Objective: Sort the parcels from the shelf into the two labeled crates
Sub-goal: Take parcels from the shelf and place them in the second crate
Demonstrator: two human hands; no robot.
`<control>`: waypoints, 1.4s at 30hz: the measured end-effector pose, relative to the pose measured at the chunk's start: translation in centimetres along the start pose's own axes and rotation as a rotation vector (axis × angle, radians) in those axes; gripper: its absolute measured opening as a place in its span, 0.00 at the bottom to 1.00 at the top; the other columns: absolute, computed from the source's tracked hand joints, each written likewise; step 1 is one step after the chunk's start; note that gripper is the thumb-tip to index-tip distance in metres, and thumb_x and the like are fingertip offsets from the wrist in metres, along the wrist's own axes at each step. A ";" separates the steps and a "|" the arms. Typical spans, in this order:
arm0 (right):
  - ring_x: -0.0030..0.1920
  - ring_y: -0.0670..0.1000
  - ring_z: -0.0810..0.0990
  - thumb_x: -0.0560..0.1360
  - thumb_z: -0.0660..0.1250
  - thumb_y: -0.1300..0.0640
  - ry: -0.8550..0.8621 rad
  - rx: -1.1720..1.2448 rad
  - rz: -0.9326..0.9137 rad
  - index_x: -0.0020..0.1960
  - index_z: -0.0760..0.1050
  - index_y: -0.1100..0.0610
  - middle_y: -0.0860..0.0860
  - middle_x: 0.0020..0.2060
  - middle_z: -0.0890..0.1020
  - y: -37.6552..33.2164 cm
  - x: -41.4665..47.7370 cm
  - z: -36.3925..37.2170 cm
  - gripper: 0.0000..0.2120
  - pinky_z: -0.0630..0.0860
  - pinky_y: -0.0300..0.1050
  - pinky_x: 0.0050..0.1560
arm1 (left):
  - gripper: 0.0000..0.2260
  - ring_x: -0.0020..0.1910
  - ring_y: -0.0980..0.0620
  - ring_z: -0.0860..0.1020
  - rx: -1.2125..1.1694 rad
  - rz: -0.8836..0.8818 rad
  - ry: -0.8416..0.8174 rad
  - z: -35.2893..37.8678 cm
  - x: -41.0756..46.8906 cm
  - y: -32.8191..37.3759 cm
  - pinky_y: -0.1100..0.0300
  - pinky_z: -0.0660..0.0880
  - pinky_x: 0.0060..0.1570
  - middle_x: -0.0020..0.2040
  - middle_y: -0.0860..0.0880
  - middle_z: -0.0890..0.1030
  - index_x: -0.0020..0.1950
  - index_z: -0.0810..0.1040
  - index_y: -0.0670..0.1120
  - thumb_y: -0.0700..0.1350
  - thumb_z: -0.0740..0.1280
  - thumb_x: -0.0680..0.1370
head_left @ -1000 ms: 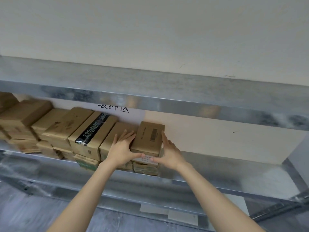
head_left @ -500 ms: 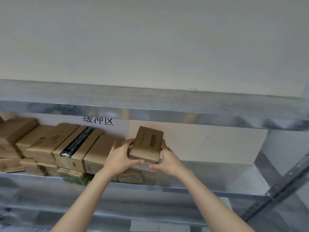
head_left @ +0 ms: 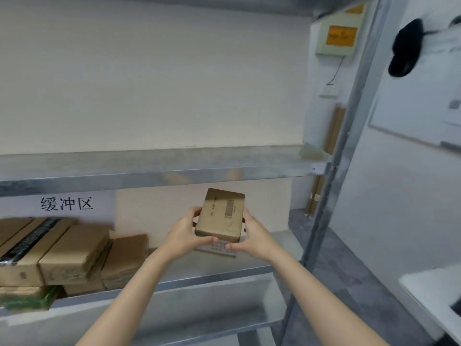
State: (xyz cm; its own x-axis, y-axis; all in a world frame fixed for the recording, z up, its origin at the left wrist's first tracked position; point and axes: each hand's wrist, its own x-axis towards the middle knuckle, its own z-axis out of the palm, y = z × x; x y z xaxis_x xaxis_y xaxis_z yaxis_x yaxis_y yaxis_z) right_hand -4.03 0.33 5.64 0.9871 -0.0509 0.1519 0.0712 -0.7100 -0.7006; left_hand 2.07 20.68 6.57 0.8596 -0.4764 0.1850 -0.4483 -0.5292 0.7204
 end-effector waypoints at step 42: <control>0.58 0.43 0.72 0.68 0.79 0.52 1.097 -0.017 0.456 0.63 0.64 0.48 0.45 0.60 0.72 22.6 -42.9 -39.2 0.31 0.68 0.26 0.49 | 0.28 0.51 0.58 0.81 -0.618 0.436 -0.747 44.6 -1.8 47.3 0.68 0.77 0.45 0.60 0.49 0.79 0.69 0.64 0.50 0.47 0.74 0.74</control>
State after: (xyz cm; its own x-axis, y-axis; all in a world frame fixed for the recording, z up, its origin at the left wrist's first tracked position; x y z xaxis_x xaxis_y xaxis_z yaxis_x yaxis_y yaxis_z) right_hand -50.36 -41.08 10.65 0.2698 -0.8699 0.4129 -0.2652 -0.4793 -0.8366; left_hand -31.66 -34.79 10.55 0.1921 -0.9601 0.2032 -0.2982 0.1401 0.9442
